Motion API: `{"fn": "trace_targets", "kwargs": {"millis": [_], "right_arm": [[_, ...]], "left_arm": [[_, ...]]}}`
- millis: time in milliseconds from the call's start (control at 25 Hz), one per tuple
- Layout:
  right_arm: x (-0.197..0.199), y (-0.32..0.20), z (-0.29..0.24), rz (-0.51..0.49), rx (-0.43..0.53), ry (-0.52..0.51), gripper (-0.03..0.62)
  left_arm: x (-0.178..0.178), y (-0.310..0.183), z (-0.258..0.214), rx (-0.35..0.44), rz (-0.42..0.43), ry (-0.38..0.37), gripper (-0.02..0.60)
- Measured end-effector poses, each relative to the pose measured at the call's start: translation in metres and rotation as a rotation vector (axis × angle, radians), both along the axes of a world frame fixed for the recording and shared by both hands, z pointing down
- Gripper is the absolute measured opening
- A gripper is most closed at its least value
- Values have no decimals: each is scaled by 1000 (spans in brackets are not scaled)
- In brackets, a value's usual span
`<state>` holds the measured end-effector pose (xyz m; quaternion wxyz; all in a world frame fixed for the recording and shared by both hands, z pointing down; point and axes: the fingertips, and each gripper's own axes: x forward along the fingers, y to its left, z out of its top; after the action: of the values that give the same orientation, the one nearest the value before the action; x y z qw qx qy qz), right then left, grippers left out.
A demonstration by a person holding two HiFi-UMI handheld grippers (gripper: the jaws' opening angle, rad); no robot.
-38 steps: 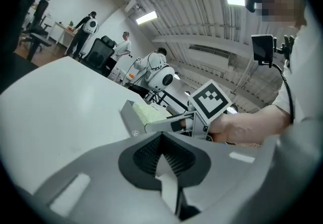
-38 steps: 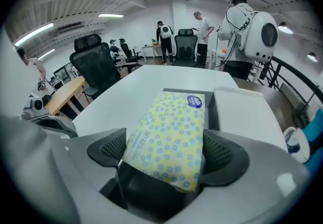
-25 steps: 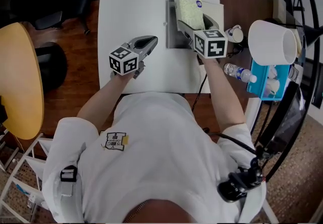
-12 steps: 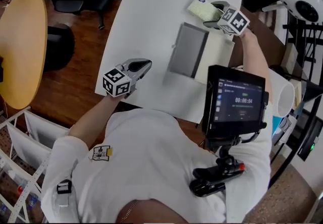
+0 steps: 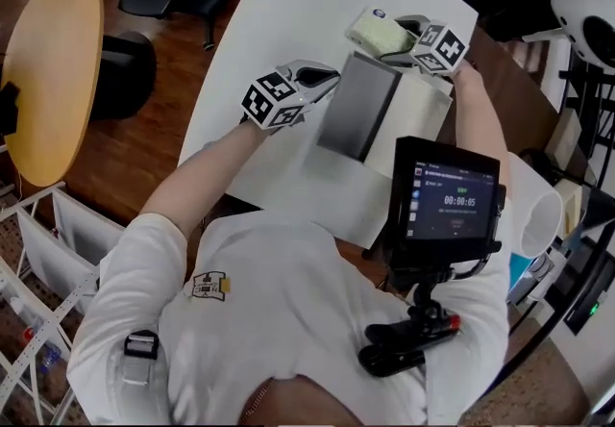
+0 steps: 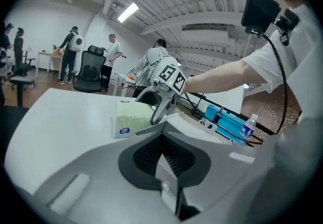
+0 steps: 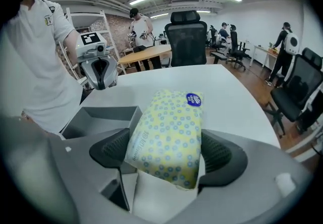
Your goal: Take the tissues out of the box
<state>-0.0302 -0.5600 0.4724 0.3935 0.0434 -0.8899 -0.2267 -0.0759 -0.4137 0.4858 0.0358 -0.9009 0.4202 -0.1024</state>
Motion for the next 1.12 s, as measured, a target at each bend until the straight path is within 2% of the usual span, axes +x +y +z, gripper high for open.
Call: {"fn": "trace_targets", "kwargs": {"millis": [80,160,360,520,600,640,760,880,1120], "right_arm": [[-10,5,-1,-3,-12,-27,436],[-11,8,-5,-5,-16,-52,472],[27,19,-21,-4,41,-158,486],[55,43,-55,15,99,-275,468],[47,50,-87,42,108,-308,419],[41,56,-105,64,84,-304,413],[23,89,-158,142,-50,-217,341],[-3,125,-196,181,-84,-212,327],[-14,219,-148,258,-141,-266,307]], "left_arm": [[6,-11,-7,-1,24,-36,0],[13,-18,-14,2,41,-49,0],[46,-35,-15,12,50,-83,0],[68,-35,-25,38,56,-118,0],[59,-41,-53,38,72,-117,0],[53,-41,-70,14,85,-98,0],[39,-21,-128,-115,149,12,0],[18,-2,-173,-132,209,31,0],[12,70,-140,-148,288,21,0]]}}
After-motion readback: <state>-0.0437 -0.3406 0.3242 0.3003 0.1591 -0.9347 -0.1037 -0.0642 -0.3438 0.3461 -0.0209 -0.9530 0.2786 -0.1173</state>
